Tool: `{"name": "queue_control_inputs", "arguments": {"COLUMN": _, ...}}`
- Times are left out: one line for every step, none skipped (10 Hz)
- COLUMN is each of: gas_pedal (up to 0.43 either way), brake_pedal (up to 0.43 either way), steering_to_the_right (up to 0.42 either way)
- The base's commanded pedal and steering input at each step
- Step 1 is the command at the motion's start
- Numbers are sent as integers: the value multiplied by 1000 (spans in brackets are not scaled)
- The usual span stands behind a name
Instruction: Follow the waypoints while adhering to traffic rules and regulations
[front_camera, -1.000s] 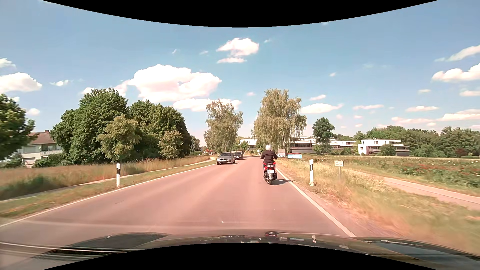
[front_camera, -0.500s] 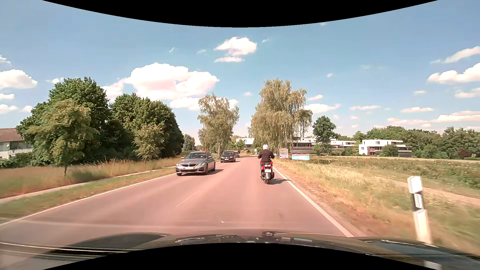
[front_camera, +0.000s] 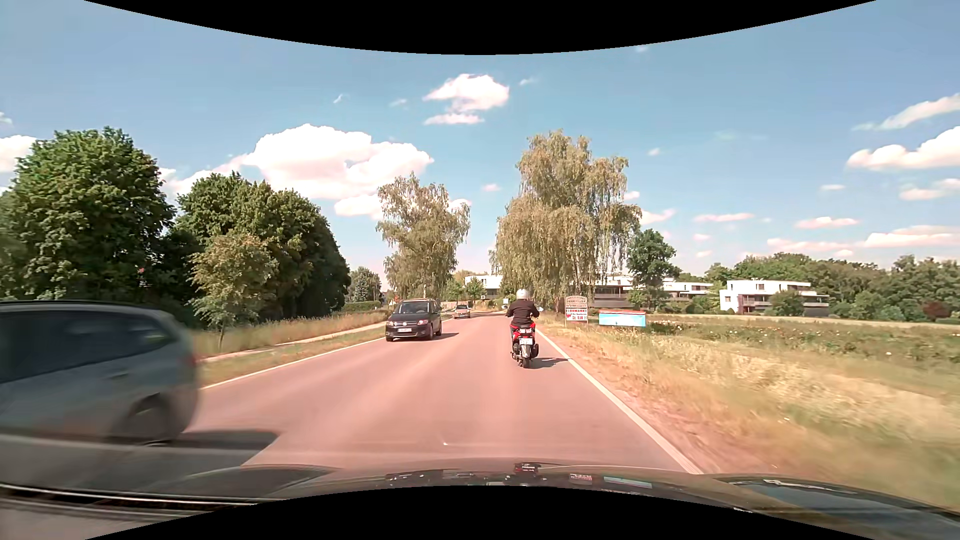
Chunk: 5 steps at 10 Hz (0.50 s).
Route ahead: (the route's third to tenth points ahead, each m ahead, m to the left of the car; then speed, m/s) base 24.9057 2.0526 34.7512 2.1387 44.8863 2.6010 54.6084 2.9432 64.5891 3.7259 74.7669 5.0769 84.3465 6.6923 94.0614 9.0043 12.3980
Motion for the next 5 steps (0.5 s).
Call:
{"name": "queue_control_inputs", "arguments": {"gas_pedal": 150, "brake_pedal": 12, "steering_to_the_right": 7}}
{"name": "queue_control_inputs", "arguments": {"gas_pedal": 150, "brake_pedal": 12, "steering_to_the_right": 6}}
{"name": "queue_control_inputs", "arguments": {"gas_pedal": 150, "brake_pedal": 12, "steering_to_the_right": 4}}
{"name": "queue_control_inputs", "arguments": {"gas_pedal": 150, "brake_pedal": 12, "steering_to_the_right": 1}}
{"name": "queue_control_inputs", "arguments": {"gas_pedal": 150, "brake_pedal": 12, "steering_to_the_right": -1}}
